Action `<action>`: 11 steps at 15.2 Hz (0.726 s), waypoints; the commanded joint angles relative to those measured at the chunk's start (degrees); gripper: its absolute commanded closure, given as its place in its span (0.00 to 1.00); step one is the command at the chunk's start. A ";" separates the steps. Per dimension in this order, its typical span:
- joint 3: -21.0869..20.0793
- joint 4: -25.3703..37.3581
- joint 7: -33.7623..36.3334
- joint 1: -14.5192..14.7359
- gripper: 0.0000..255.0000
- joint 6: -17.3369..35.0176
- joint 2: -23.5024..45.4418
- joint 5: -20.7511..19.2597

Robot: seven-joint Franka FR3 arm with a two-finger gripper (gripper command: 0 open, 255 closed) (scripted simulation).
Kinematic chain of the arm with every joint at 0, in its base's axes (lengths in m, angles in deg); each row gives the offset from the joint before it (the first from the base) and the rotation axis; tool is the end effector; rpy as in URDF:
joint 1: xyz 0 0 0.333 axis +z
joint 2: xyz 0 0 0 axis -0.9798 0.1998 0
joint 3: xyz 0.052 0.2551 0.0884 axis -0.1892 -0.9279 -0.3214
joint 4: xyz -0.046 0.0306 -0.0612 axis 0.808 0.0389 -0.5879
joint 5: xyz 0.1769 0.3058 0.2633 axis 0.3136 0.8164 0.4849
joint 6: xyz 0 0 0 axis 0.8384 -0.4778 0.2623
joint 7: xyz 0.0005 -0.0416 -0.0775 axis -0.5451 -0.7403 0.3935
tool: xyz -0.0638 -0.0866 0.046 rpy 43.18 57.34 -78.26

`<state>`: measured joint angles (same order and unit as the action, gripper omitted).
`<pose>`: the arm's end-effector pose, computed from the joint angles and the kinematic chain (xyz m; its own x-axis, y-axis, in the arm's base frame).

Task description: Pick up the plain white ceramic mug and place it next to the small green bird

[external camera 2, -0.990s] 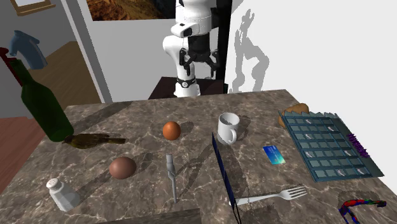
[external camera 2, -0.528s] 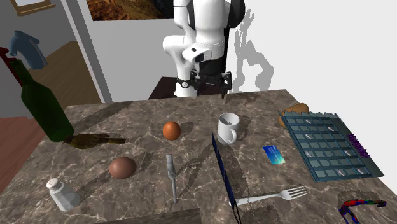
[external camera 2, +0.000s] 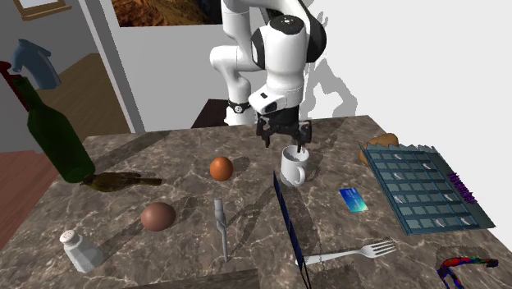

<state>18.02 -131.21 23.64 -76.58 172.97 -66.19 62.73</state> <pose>0.5489 0.2279 0.3146 0.9803 -0.1724 -0.0966 -0.1760 -0.9839 -0.0302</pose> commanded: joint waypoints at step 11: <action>-0.09 -2.20 0.60 0.33 0.00 4.07 1.93 -0.64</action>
<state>17.93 -133.41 24.24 -76.25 177.03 -64.27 62.10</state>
